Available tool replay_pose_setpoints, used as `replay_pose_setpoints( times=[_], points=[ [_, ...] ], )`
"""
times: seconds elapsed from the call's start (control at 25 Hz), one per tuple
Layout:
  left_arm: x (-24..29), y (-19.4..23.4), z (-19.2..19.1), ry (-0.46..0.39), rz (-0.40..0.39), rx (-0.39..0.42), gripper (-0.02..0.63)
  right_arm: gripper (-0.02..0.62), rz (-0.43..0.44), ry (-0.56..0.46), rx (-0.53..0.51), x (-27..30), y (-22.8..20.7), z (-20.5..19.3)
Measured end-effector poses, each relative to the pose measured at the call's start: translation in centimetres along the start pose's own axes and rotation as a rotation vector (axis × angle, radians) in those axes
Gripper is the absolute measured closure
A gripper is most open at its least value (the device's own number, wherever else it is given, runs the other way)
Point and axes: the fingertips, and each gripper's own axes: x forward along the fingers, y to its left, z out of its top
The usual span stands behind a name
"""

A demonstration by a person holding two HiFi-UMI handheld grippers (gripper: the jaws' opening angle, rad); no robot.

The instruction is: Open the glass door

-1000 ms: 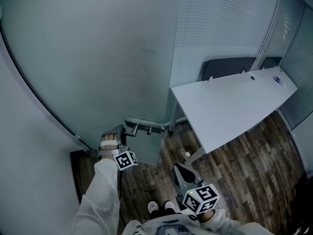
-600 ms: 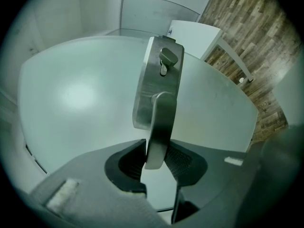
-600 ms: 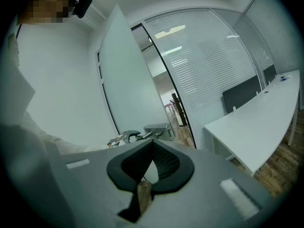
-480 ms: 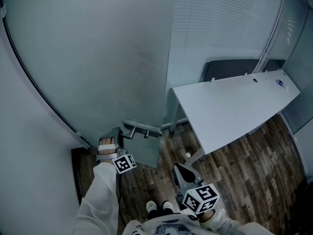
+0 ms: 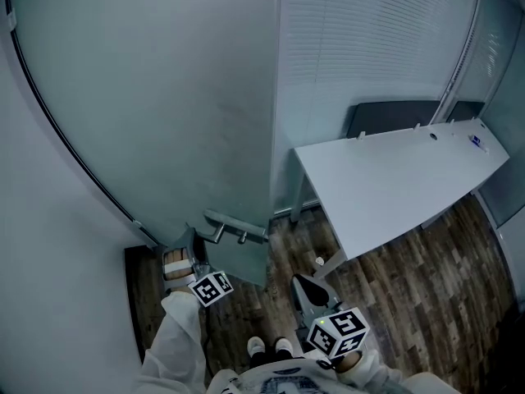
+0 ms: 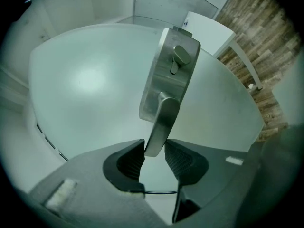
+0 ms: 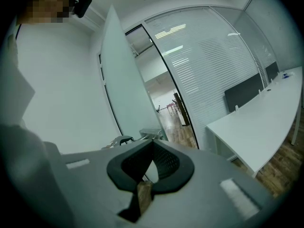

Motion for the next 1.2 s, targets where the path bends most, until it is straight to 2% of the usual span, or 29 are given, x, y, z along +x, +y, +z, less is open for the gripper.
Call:
replay_pose_setpoints(
  times=[0.12, 0.32, 0.72, 0.84, 1.04, 1.2],
  points=[
    [-1.3, 0.2, -0.6, 0.005, 0.002, -0.038, 0.462, 0.592, 0.009, 0.0, 0.0, -0.1, 0.2, 0.1],
    [-3.6, 0.1, -1.3, 0.016, -0.017, -0.052, 0.42, 0.592, 0.026, 0.003, 0.002, -0.7, 0.6, 0.1],
    [-8.0, 0.1, -1.8, 0.017, -0.014, -0.088, 0.416, 0.592, 0.059, 0.007, 0.002, -0.5, 1.4, -0.1],
    [-10.1, 0.3, -1.4, 0.018, -0.017, -0.158, 0.417, 0.592, 0.069, 0.004, 0.001, -1.1, 1.7, 0.0],
    [-13.2, 0.2, -0.5, 0.021, -0.044, -0.365, 0.419, 0.592, 0.087, 0.001, -0.004, -1.6, 2.1, -0.1],
    [-15.5, 0.0, 0.7, 0.014, -0.052, -0.47, 0.422, 0.592, 0.106, 0.004, -0.009, -2.0, 2.2, -0.3]
  ],
)
